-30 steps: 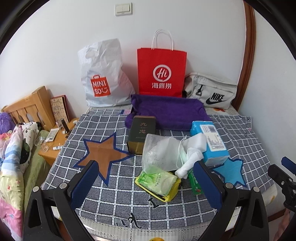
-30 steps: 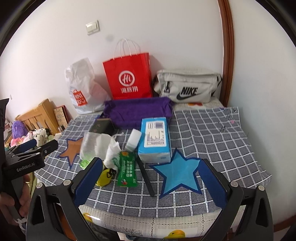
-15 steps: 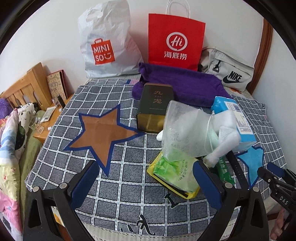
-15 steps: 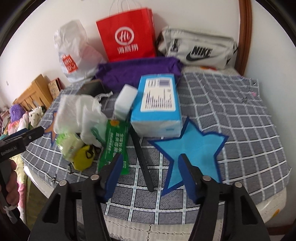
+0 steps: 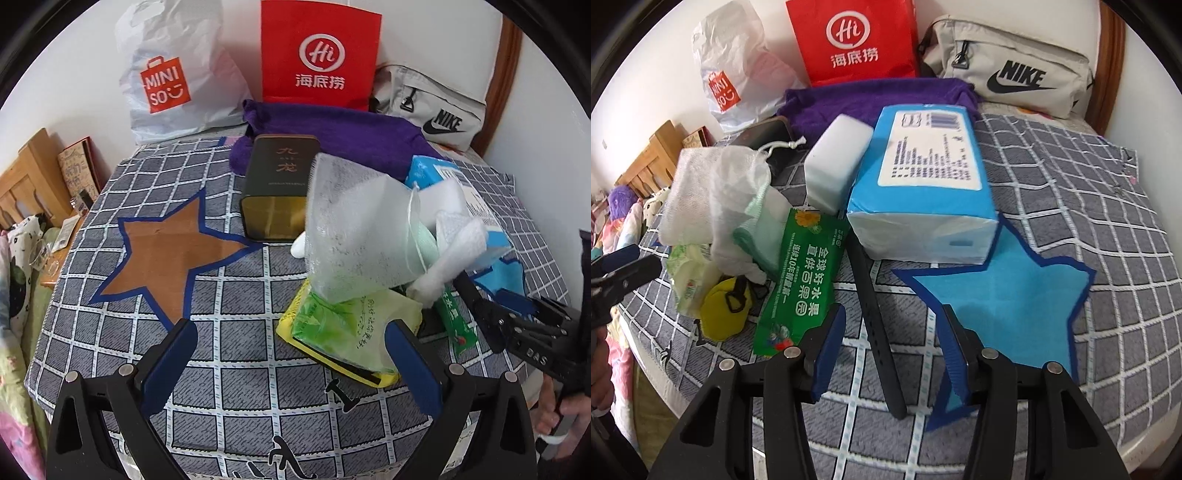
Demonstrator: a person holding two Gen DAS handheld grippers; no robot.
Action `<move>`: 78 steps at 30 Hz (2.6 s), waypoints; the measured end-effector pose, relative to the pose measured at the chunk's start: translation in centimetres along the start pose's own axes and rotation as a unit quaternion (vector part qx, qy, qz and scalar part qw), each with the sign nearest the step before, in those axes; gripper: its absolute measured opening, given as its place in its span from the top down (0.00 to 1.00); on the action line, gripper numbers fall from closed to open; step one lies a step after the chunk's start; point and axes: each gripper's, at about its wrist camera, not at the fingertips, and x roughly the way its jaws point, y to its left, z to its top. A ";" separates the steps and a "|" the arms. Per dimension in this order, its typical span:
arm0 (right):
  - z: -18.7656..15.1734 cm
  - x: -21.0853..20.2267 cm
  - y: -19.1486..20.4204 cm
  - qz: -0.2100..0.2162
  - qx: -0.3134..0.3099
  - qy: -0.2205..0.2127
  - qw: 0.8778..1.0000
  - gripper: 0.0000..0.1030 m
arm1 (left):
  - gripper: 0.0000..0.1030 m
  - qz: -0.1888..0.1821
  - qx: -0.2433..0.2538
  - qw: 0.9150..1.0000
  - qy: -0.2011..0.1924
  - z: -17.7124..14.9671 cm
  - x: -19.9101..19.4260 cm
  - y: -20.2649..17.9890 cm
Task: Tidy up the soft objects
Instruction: 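Reach the left tool to the green tea-leaf packet while the right tool closes on the black watch strap, then grasp and lift the green packet with the left tool while the right tool lifts the strap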
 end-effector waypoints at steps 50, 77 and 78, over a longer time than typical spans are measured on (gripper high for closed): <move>-0.5 -2.1 -1.5 -0.036 -0.029 -0.023 0.999 0.96 | 0.25 -0.015 0.008 0.999 0.040 -1.1 1.9 1.2; -1.1 0.1 -1.6 -0.020 -0.029 0.008 0.999 0.66 | 0.14 -0.102 -0.027 0.992 0.067 -2.4 1.0 2.0; -1.2 0.2 -1.4 -0.020 -0.033 0.008 0.999 0.63 | 0.13 -0.100 -0.021 0.993 0.066 -2.7 0.9 1.8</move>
